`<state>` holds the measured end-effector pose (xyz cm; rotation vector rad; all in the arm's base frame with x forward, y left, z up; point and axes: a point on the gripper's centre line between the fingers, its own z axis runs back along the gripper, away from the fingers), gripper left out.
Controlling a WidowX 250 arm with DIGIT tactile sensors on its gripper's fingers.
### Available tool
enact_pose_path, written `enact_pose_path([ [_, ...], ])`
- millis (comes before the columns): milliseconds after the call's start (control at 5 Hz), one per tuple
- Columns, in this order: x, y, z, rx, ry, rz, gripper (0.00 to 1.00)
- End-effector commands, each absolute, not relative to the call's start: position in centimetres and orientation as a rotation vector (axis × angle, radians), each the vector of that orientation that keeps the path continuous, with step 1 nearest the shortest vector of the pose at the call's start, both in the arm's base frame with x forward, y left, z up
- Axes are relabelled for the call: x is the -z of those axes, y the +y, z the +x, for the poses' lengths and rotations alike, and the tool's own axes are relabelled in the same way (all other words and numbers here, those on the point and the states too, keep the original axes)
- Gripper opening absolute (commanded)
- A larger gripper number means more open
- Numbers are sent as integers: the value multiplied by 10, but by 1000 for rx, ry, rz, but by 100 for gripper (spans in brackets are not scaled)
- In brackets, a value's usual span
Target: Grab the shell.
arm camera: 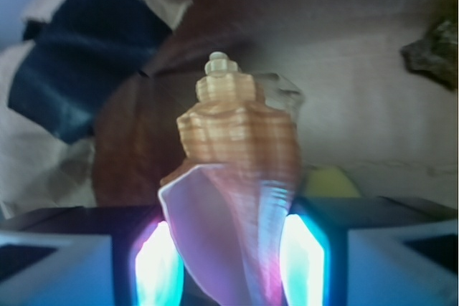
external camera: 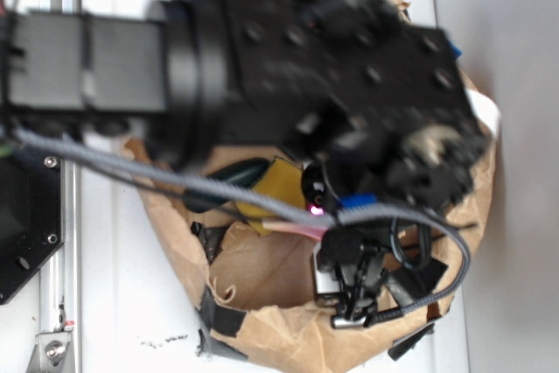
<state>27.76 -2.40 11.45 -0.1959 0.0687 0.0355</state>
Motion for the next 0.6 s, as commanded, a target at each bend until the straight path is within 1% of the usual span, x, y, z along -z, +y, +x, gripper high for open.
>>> enact_pose_path([
  [0,-145,-23,276,93,-82,-166,0],
  [200,-153,-9,278,84,-123,-192,0],
  [400,-154,-6,279,64,-120,-179,0],
])
